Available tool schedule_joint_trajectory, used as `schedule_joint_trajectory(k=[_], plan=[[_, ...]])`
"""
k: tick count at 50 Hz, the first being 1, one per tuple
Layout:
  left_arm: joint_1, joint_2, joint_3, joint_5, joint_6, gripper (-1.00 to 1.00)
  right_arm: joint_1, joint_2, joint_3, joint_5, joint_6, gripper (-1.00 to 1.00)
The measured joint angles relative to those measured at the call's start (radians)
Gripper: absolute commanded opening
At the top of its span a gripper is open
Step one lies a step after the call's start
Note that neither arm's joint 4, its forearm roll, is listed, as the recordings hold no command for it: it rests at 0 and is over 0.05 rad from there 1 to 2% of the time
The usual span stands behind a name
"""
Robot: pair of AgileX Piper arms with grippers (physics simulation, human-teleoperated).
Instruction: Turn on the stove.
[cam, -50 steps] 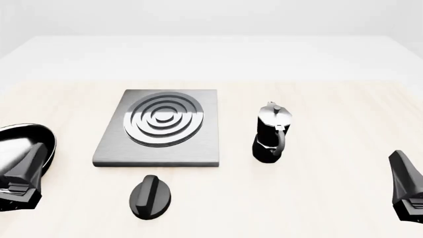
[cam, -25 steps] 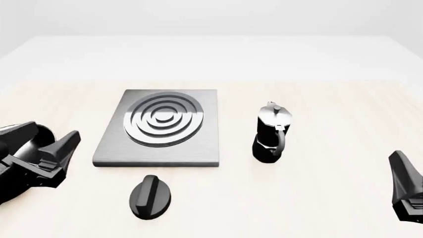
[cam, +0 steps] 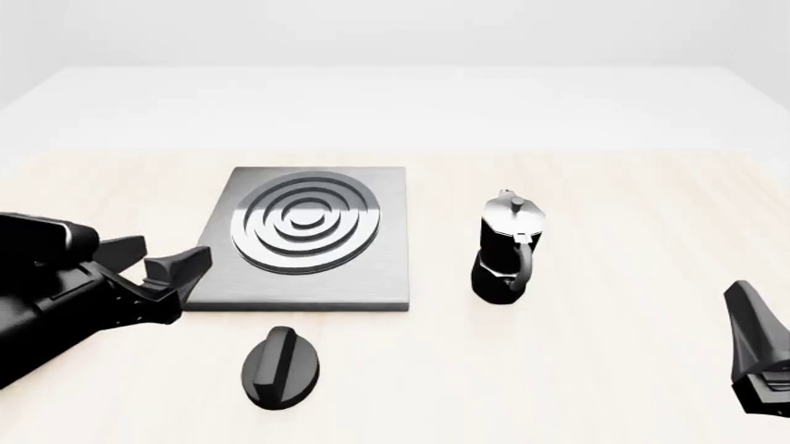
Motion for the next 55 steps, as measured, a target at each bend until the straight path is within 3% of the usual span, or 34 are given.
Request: schedule_joint_trajectory(k=[19,42,55], plan=[[-0.089,0.134,-0.026,-0.004,-0.093,1.0,0.009,0.001,0.0,0.0,-0.005,1.0],[-0.14,0.267,0.021,-0.107,-0.127,1.0,0.009,0.0,0.002,-0.007,0.003,1.0],[-0.182,0.378,0.052,-0.186,-0.183,1.0,0.002,0.0,0.001,-0.011,0.011,1.0]])
